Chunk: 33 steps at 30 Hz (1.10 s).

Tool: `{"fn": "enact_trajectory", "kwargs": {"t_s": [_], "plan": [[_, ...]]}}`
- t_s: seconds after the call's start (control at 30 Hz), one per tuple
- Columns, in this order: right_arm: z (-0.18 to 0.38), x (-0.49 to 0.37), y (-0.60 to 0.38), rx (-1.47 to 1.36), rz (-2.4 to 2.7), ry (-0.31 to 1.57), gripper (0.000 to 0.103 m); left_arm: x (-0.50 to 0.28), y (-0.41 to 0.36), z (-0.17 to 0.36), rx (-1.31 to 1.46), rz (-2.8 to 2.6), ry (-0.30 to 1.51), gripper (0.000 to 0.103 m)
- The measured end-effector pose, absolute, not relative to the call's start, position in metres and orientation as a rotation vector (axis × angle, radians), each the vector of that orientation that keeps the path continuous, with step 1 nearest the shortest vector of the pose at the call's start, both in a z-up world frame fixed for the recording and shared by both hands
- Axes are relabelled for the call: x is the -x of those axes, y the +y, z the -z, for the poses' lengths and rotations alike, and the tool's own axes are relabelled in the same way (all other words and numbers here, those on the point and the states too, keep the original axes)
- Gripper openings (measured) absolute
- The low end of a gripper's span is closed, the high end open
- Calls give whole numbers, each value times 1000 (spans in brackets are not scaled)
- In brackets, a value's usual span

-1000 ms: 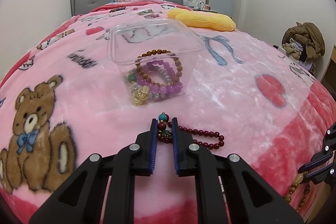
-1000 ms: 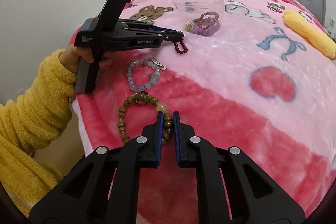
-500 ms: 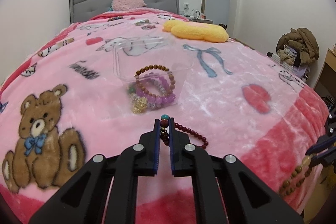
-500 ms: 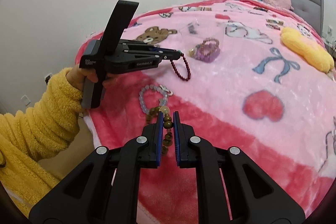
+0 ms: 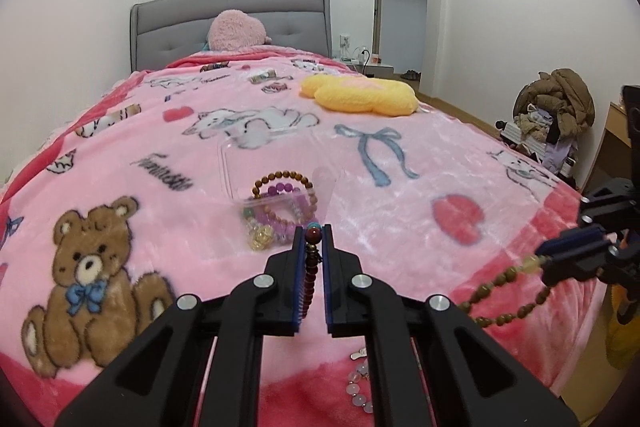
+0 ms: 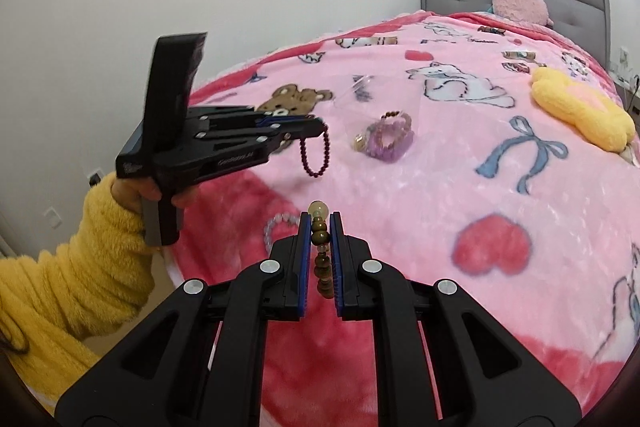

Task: Organize jewelry
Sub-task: 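Carry the brown bracelet with the right tool while the left tool carries the red strand into the box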

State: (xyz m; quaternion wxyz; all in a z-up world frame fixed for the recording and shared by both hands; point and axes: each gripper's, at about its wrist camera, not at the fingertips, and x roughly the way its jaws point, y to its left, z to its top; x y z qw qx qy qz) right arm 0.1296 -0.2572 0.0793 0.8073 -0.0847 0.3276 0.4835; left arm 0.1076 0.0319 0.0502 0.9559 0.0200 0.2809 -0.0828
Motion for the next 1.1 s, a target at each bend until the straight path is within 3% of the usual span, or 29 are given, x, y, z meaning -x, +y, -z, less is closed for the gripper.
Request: {"fn": "enact_trajectory", "kwargs": {"t_s": [1.1], "plan": [[-128,-218,-178,124,-928,637,9,-143,49,-119,-10,89,465,7]]}}
